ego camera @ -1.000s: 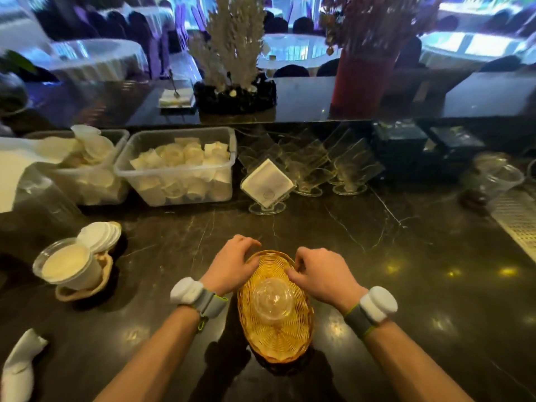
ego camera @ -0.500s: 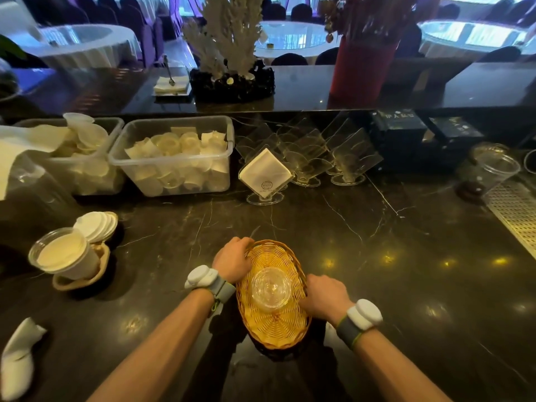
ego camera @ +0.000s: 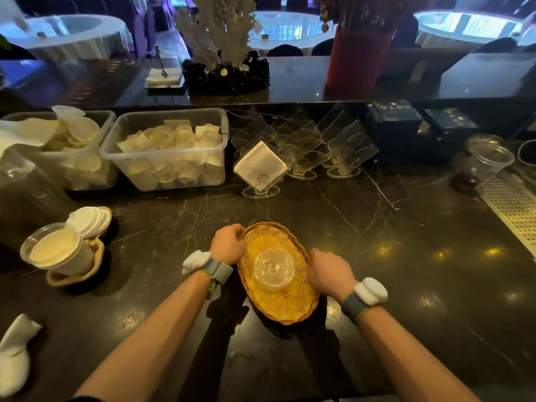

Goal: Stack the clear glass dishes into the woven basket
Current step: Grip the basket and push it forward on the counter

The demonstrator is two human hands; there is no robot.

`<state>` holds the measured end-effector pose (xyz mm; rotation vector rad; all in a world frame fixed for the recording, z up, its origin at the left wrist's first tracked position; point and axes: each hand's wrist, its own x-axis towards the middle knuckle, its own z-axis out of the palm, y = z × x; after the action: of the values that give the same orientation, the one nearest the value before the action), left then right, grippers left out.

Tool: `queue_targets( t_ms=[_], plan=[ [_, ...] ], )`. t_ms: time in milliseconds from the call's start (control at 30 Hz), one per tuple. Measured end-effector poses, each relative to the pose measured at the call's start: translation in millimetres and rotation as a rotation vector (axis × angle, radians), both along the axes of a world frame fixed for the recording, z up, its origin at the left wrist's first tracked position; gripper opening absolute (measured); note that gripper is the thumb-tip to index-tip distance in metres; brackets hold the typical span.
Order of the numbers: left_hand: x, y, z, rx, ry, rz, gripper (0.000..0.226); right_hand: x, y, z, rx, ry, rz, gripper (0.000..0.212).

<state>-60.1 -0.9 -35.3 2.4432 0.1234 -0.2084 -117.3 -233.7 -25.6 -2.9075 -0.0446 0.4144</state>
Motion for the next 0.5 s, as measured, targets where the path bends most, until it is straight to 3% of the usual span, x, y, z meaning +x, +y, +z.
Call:
queue_targets(
  t_ms=[267, 500],
  plan=[
    [13, 1, 3, -0.187, 0.09, 0.191, 0.025, 25, -14, 15, 0.07, -0.097, -0.13, 0.024],
    [22, -7, 0, -0.339, 0.083, 0.353, 0.024, 36, -20, 16, 0.258, -0.169, -0.206, 0.042]
  ],
)
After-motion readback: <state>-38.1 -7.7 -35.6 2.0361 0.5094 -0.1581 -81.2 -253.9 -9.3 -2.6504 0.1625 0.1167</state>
